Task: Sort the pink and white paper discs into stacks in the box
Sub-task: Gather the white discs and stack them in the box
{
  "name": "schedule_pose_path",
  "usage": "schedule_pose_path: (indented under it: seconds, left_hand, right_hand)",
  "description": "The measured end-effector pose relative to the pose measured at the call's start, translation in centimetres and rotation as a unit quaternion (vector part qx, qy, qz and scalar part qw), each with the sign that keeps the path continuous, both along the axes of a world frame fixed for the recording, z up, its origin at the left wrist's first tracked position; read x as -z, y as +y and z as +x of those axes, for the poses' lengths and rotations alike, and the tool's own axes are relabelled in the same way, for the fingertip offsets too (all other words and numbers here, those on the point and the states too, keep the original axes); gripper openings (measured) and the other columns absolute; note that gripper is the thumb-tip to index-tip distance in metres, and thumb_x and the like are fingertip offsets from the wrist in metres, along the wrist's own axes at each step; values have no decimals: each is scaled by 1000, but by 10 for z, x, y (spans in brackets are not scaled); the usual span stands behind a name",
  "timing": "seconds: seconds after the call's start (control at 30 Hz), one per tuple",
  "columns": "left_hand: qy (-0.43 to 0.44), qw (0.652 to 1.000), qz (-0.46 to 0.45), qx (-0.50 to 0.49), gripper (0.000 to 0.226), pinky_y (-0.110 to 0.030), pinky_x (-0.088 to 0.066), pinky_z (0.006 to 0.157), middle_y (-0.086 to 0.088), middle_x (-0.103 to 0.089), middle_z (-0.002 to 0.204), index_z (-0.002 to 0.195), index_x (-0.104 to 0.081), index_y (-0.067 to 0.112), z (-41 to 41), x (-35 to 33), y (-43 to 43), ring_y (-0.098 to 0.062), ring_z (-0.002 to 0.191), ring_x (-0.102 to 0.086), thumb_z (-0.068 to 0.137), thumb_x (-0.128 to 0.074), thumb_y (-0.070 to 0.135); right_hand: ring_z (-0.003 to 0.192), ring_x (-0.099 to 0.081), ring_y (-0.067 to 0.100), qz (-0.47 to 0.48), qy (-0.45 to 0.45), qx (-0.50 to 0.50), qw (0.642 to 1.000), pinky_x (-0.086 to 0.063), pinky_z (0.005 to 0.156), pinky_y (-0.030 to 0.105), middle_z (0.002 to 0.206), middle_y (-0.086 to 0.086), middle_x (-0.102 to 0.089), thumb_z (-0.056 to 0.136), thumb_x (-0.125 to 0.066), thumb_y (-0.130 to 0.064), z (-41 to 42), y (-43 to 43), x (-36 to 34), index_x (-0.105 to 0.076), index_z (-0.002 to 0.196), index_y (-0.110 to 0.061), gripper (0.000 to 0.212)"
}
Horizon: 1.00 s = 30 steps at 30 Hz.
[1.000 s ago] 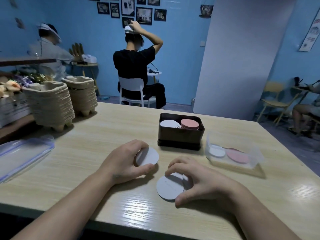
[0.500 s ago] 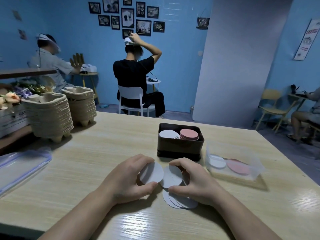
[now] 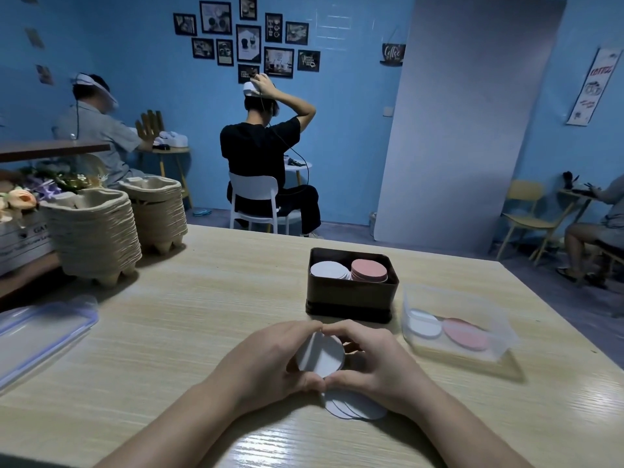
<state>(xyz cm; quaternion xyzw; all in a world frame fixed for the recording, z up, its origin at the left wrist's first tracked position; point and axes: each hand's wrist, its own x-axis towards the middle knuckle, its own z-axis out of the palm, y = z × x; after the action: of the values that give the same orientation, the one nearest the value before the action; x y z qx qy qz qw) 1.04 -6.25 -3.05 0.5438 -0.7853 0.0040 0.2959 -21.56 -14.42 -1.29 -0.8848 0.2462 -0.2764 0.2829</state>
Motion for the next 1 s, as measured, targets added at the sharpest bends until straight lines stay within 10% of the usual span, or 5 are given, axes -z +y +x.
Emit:
schedule_pose_path:
  seconds: [0.3,0.5,0.87,1.0]
  left_hand:
    - [48,999,-9,7,61,-26,-56,81,20,-64,121,130,-48,40,3,-2,5,2,98,-59,79,-72,66]
    - [51,998,-24,29,35,-24,-51,77,21,-61,100,96,-56,29,0,-7,1,1,91,-55,82,-82,49]
    - [115,991,25,62,49,-19,-53,88,20,-65,117,126,-61,28,-39,-18,-30,0,110,-61,84,-78,49]
    - [142,987,47,50,36,-22,-54,80,20,-63,103,111,-61,31,-46,-4,-31,-4,98,-62,84,-75,50]
  right_hand:
    - [102,-69,11,14,-46,17,999,-54,79,16,109,-17,-71,76,-91,-32,-7,1,0,-70,113,-25,43]
    - [131,-53,-4,-5,-40,11,999,-56,83,17,135,-11,-64,77,-91,-30,-8,-3,4,-68,98,-30,31]
    - [114,-62,5,-10,-30,50,998,-49,86,12,122,-18,-65,77,-84,-42,-51,-23,-12,-65,110,-30,39]
    - [107,-62,11,-8,-35,102,994,-56,86,30,111,-18,-65,74,-81,-46,-82,-21,4,-65,106,-35,38]
